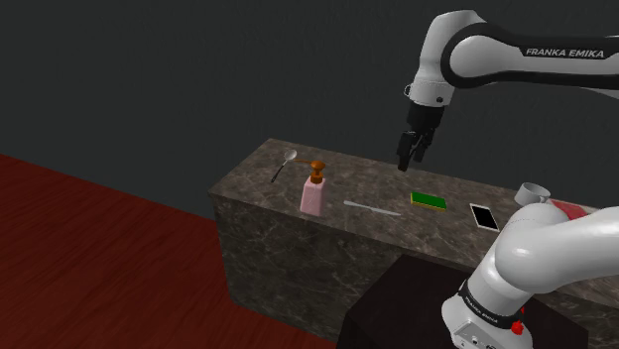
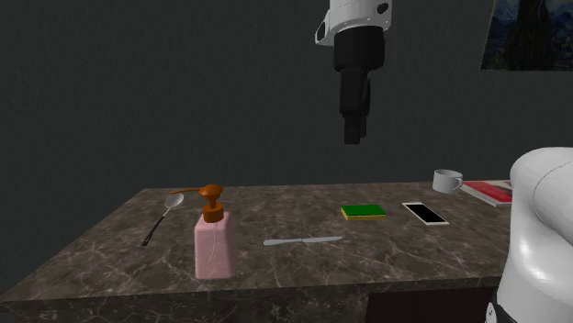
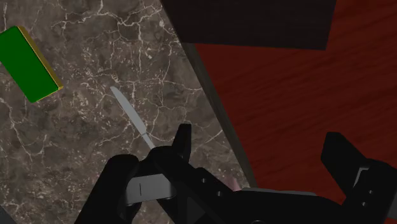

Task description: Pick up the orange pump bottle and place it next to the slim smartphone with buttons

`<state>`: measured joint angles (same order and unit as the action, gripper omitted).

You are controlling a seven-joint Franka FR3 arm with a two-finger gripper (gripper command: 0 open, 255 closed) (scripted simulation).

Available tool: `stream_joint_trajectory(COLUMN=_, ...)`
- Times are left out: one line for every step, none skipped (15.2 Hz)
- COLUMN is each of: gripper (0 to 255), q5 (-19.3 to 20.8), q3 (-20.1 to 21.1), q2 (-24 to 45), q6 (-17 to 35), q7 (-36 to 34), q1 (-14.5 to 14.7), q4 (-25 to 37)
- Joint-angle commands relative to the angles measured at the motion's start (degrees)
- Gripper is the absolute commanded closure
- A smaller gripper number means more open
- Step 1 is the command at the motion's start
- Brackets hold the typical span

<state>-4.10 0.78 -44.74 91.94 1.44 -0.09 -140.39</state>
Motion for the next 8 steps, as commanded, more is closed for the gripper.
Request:
stream_joint_trajectory(gripper=0, q5=0.0, q3=0.0, q2=0.0, q6=0.0, q7=0.0, q1=0.0, q4=0.0)
stream_joint_trajectory(gripper=0, q5=-0.3, q3=0.1, q2=2.2, q6=1.7, q7=-0.2, q1=0.0, q4=0.6)
stream_joint_trajectory(gripper=0, q5=-0.5, q3=0.2, q2=4.4, q6=3.3, q7=-0.5, q1=0.0, q4=1.2)
stream_joint_trajectory(gripper=0, q5=-0.7, q3=0.4, q2=6.6, q6=4.8, q7=-0.7, q1=0.0, q4=1.9)
stream_joint_trajectory(gripper=0, q5=-1.0, q3=0.5, q2=8.8, q6=6.3, q7=-0.9, q1=-0.1, q4=2.7)
stream_joint_trajectory(gripper=0, q5=-1.2, q3=0.6, q2=11.0, q6=7.8, q7=-1.1, q1=-0.1, q4=3.6)
stream_joint_trajectory(gripper=0, q5=-1.4, q3=0.6, q2=13.3, q6=9.1, q7=-1.3, q1=-0.1, q4=4.6)
stream_joint_trajectory(gripper=0, q5=-1.6, q3=0.7, q2=15.5, q6=10.4, q7=-1.6, q1=-0.1, q4=5.6)
